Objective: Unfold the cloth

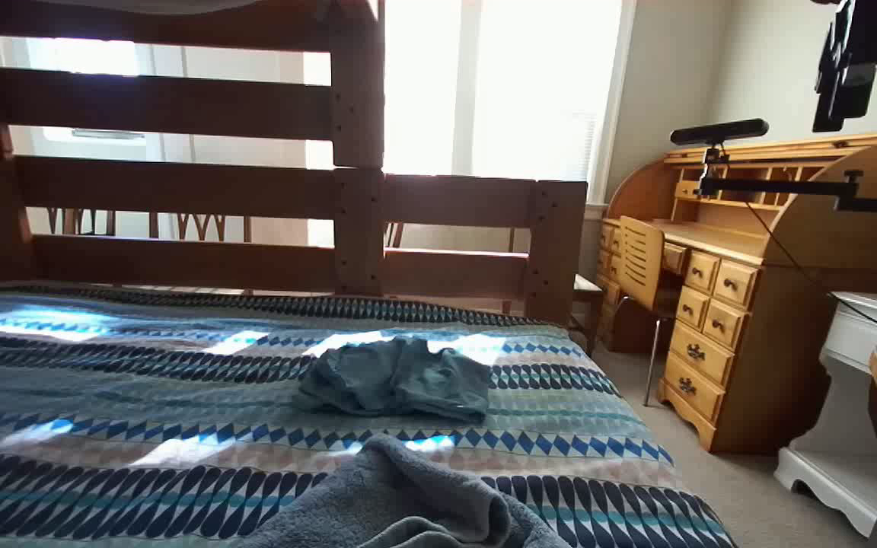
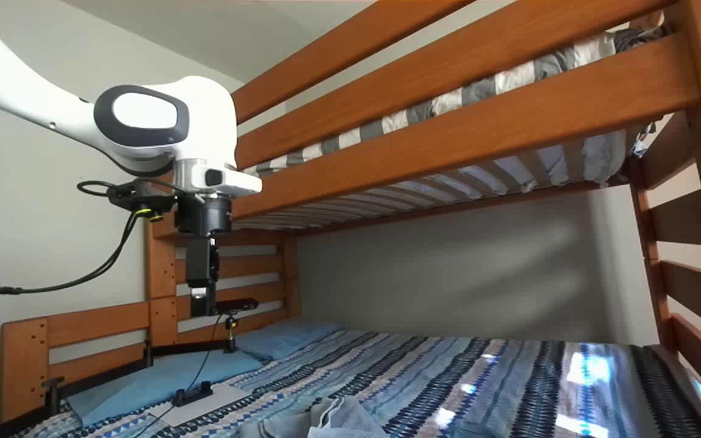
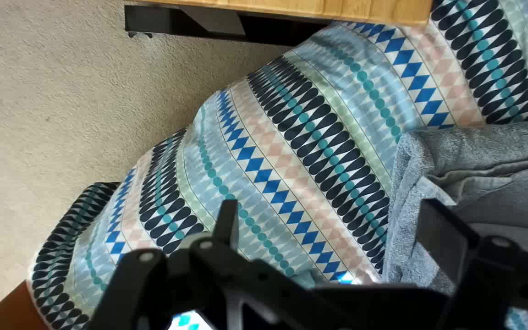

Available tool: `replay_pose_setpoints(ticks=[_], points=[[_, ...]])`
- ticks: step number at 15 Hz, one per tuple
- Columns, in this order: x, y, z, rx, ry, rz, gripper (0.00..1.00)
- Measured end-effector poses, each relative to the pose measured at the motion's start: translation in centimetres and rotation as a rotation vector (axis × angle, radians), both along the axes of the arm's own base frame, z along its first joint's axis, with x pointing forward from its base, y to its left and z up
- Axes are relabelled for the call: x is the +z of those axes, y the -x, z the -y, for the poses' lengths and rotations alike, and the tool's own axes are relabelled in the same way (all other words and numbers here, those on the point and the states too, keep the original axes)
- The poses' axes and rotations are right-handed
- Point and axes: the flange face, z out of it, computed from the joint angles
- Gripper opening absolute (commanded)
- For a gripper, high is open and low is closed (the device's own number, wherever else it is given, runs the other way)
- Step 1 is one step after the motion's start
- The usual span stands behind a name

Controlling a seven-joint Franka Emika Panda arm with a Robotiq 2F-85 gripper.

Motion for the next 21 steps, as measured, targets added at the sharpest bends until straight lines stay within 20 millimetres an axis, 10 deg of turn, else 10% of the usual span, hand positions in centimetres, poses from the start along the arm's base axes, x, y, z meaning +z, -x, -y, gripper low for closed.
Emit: replay_pose_setpoints(ticks=[11,21], points=[[-0.7,-1.9,-0.9,0.01,-0.017,0.068,1.0],[-2.6,-14.7,-13.6,0.315,0.057,0.367,1.0]])
